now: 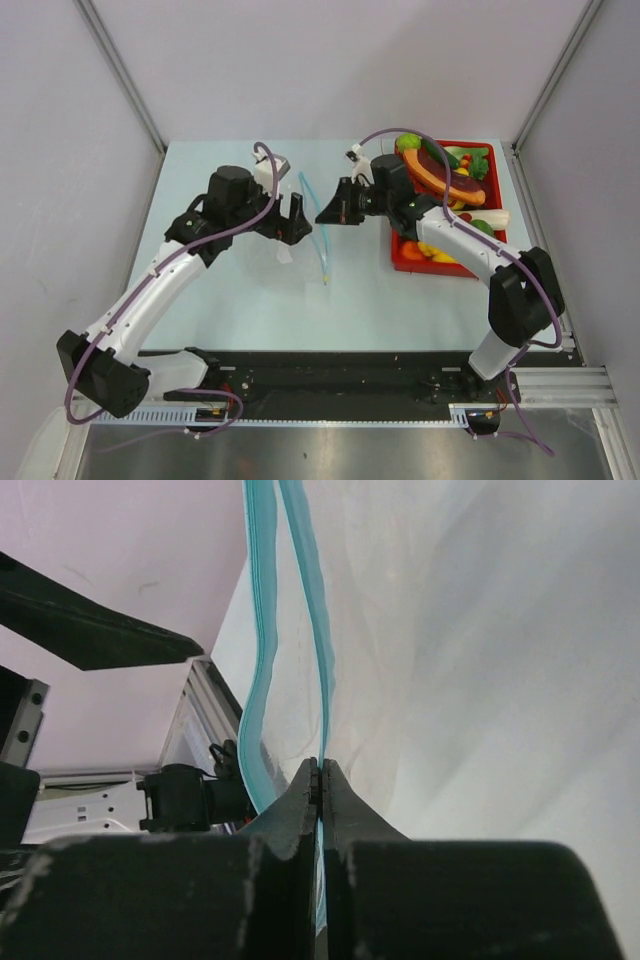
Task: Place the food in the zip-top bag and seal the zipper
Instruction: Open the zipper of the food storage bag.
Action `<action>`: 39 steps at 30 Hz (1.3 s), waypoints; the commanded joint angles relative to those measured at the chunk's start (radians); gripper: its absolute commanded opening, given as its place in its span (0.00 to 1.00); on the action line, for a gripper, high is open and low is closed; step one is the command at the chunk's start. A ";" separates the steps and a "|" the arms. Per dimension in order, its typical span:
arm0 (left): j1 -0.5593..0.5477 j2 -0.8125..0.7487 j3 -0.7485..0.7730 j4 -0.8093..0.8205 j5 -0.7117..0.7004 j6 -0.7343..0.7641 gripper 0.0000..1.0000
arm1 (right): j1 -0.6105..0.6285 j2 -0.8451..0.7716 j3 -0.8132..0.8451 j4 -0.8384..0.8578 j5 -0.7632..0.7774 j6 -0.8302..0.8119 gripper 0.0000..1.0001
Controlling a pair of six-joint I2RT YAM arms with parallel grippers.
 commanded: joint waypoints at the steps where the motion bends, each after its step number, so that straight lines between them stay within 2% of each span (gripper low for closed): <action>1: -0.016 0.040 0.035 0.026 -0.120 -0.102 0.96 | 0.025 -0.023 0.075 0.023 -0.022 0.051 0.00; 5: -0.010 0.078 0.059 0.016 -0.143 -0.115 0.87 | 0.037 -0.030 0.083 0.017 -0.039 0.062 0.00; 8: 0.004 0.083 0.055 0.002 -0.141 -0.112 0.72 | 0.036 -0.036 0.083 0.022 -0.059 0.065 0.00; 9: 0.013 0.083 0.053 -0.004 -0.135 -0.107 0.54 | 0.033 -0.038 0.081 0.020 -0.059 0.062 0.00; 11: 0.073 0.083 0.061 -0.047 -0.086 -0.090 0.33 | 0.016 -0.052 0.078 -0.014 -0.053 0.025 0.00; 12: 0.102 0.086 0.083 -0.070 -0.063 -0.081 0.10 | 0.005 -0.056 0.072 -0.029 -0.039 0.007 0.00; 13: 0.160 0.091 0.097 -0.099 -0.022 -0.067 0.00 | -0.028 -0.068 0.068 -0.069 -0.028 -0.038 0.00; 16: 0.272 0.075 0.145 -0.210 0.106 -0.003 0.00 | -0.088 -0.090 0.052 -0.135 0.008 -0.163 0.00; 20: 0.309 0.022 0.144 -0.263 0.179 0.065 0.00 | -0.151 -0.032 0.084 -0.225 0.049 -0.309 0.00; 24: 0.302 0.008 0.094 -0.221 0.245 0.036 0.00 | -0.142 0.062 0.152 -0.294 0.032 -0.388 0.00; 31: 0.277 0.101 0.038 -0.074 0.356 -0.076 0.00 | -0.127 0.120 0.203 -0.397 0.015 -0.570 0.00; 34: 0.231 0.117 0.002 0.020 0.308 -0.092 0.00 | -0.140 0.142 0.232 -0.411 0.016 -0.593 0.08; 36: 0.222 0.135 0.001 0.060 0.307 -0.118 0.00 | -0.156 0.175 0.293 -0.431 -0.002 -0.592 0.09; 38: 0.216 0.179 0.019 0.103 0.313 -0.147 0.00 | -0.180 0.201 0.369 -0.454 -0.016 -0.590 0.15; 39: 0.211 0.195 0.028 0.126 0.308 -0.156 0.00 | -0.186 0.229 0.394 -0.465 -0.020 -0.590 0.21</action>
